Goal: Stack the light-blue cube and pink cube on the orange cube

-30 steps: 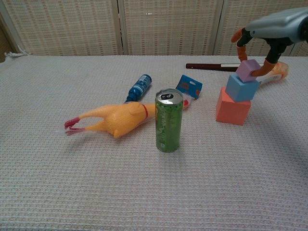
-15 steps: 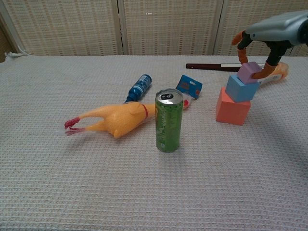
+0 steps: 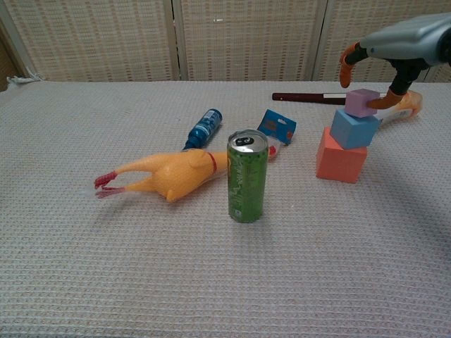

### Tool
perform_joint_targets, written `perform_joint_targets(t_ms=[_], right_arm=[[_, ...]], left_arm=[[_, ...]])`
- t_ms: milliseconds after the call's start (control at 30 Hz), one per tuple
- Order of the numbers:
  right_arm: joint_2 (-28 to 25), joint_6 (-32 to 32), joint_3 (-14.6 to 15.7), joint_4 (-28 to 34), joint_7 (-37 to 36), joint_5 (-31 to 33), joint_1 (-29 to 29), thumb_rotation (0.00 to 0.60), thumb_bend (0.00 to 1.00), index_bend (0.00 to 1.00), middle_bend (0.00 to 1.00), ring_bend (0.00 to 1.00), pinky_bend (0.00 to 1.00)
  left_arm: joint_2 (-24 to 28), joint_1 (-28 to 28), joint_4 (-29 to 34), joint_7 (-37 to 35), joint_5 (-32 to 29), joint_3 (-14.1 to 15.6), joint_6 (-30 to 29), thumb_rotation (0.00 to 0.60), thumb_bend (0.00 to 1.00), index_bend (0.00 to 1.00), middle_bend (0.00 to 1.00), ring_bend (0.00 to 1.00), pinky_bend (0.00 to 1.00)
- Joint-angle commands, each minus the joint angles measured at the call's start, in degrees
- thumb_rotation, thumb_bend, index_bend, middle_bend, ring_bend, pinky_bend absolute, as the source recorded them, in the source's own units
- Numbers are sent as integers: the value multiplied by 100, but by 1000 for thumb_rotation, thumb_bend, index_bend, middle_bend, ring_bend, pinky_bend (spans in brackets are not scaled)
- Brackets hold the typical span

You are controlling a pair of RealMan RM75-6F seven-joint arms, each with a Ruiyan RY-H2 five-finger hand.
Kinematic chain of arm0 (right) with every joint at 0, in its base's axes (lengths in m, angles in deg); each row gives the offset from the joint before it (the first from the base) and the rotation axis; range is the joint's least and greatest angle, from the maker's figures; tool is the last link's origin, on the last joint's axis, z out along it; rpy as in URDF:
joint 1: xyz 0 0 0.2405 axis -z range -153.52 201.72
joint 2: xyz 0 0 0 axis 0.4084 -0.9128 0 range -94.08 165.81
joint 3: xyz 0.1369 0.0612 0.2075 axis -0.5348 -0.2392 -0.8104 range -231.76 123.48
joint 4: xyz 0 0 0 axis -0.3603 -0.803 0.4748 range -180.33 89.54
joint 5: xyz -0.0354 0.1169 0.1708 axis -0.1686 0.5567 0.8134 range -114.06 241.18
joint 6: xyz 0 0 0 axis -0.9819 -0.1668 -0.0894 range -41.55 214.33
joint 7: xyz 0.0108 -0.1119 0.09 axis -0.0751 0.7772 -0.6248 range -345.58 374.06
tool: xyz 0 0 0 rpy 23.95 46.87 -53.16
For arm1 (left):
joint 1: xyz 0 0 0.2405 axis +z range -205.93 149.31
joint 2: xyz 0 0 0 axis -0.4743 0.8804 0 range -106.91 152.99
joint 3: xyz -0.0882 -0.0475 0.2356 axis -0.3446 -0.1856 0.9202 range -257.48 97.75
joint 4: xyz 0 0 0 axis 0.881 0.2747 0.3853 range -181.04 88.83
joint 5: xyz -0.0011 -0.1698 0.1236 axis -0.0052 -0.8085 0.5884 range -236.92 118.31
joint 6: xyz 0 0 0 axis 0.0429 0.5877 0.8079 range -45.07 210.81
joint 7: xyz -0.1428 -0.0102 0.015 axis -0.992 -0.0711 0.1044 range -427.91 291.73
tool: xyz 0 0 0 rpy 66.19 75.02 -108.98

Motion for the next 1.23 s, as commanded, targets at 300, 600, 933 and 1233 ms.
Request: perform_joint_targets(t_ms=[300, 600, 933, 1233], right_arm=[[-354, -113, 10, 429, -99, 1, 99, 600, 259, 198, 52, 0, 49], [-819, -956, 150, 1173, -975, -1150, 923, 600, 248, 60, 12, 0, 49], [585, -4290, 1717, -612, -2159, -4552, 3862, 600, 243, 0, 0, 0, 5], [545, -4375, 1672, -985, -2583, -4781, 4451, 600, 232, 0, 0, 0, 0]], left_arm=[[9, 1, -2, -15, 13, 6, -3, 600, 648, 0, 0, 24, 176], [40, 35, 2, -61, 19, -6, -85, 600, 648, 0, 0, 24, 178], [-335, 146, -648, -729, 857, -112, -1150, 600, 523, 0, 0, 0, 178], [-426, 218, -670, -455, 1030, -38, -1323, 600, 501, 0, 0, 0, 164]])
